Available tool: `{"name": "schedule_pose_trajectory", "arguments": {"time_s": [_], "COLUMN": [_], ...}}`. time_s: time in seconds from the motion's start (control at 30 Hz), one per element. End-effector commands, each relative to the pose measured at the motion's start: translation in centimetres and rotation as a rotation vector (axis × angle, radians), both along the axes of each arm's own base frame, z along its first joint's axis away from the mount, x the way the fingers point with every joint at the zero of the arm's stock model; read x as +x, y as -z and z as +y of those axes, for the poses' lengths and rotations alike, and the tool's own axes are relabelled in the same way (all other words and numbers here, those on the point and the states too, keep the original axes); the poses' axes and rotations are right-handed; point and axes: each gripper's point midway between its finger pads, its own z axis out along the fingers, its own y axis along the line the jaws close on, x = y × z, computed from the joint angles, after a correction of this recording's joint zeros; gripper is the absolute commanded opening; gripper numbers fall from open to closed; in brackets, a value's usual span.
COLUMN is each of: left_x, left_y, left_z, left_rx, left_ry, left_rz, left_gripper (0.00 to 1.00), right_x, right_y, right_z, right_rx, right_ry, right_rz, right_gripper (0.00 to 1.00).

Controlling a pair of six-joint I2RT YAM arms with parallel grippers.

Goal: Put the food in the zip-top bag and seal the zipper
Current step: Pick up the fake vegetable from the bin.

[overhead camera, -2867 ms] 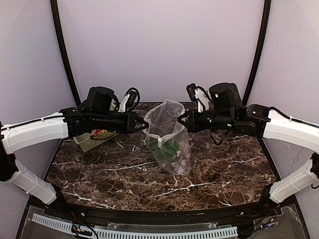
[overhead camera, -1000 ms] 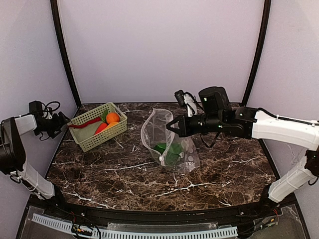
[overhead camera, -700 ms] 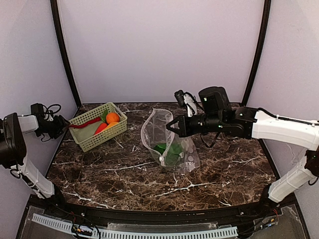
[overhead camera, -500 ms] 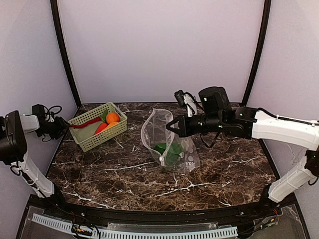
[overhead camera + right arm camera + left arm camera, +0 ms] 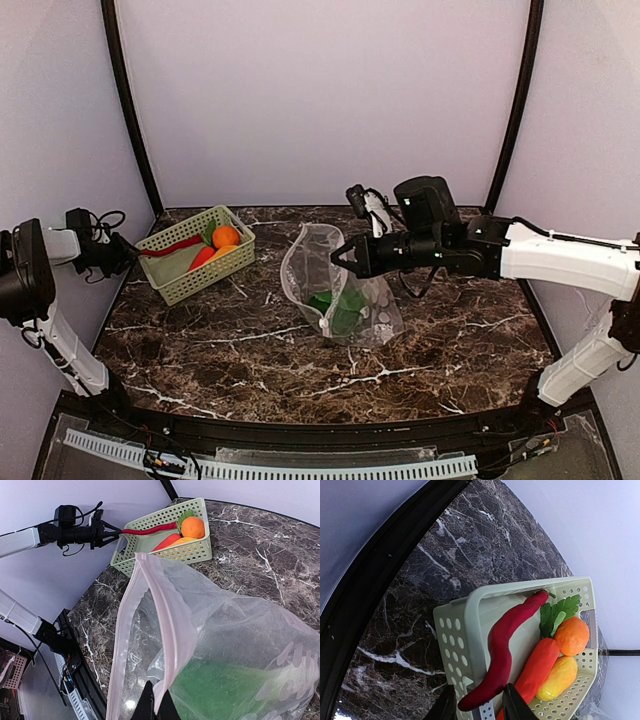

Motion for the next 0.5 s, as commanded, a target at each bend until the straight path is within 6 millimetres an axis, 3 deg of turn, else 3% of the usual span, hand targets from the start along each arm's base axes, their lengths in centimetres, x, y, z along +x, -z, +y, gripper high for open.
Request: {"name": "schedule_pose_trajectory", "arguments": {"time_s": [0.0,0.47], "left_x": [0.4,0.5], "left_y": [-2.2,-3.6], "left_z": [0.2,-0.2], "left_rx": [0.027,0.017], "left_ry": [0.002,0.006], "left_rz": [-0.058,-0.119], "left_gripper": [0.31,0.12], "right_x": [0.6,0.5], "right_y": [-1.1,-1.0], "right_z": [0.6,0.6], "right_rx": [0.035,0.038], "right_ry": [0.001,0.0], "right_rz": [-0.025,-0.013], "right_gripper": [0.0,0.0]}}
